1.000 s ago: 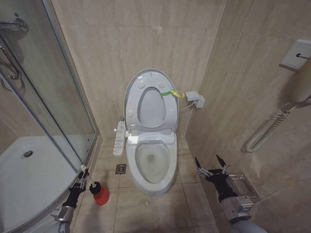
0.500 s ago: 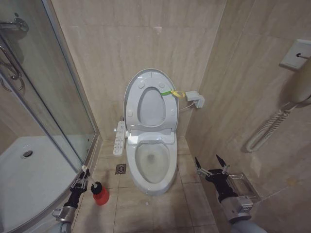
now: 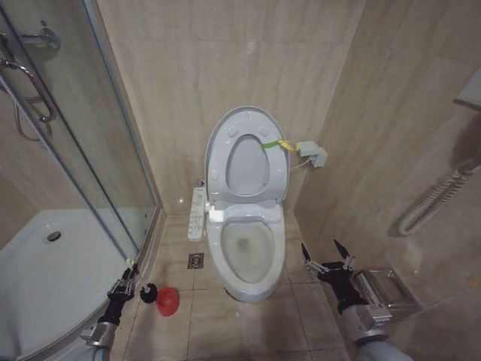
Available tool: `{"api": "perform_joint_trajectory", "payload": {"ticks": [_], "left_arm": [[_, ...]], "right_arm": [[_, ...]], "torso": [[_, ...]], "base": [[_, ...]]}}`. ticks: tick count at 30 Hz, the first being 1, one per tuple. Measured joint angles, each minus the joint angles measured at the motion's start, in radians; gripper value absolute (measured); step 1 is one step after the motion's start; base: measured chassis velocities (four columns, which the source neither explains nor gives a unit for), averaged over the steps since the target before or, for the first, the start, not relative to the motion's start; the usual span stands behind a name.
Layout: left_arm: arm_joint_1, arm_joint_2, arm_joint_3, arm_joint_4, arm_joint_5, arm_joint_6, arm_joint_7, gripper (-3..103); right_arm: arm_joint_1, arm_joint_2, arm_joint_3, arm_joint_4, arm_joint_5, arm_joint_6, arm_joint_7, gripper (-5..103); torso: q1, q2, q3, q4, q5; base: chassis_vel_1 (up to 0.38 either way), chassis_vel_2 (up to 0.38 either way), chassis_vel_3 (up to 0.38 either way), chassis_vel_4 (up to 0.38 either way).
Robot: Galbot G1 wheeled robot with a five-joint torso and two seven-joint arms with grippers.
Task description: Open the toilet lid, clean the toilet bowl with a toilet brush, close the toilet lid, and flush.
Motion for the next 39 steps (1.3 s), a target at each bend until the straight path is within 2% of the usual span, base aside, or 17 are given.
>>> {"api": "perform_joint_trajectory", "payload": {"ticks": [4, 39], "left_arm": [[0.001, -0.006, 0.004, 0.0, 0.002, -0.001, 0.004, 18], [-0.005, -0.019, 0.007, 0.008, 0.004, -0.002, 0.006, 18]], "right_arm": [[0.0, 0.0, 0.0, 0.0, 0.0, 0.0, 0.001, 100], [0.0, 0.0, 0.0, 0.0, 0.0, 0.0, 0.0, 100]], "torso": [[0.0, 0.0, 0.0, -0.0007, 0.0001], [0.0, 0.001, 0.001, -0.0003, 0.0]], "base": [[0.0, 0.0, 0.0, 0.0], [0.0, 0.0, 0.0, 0.0]]}}
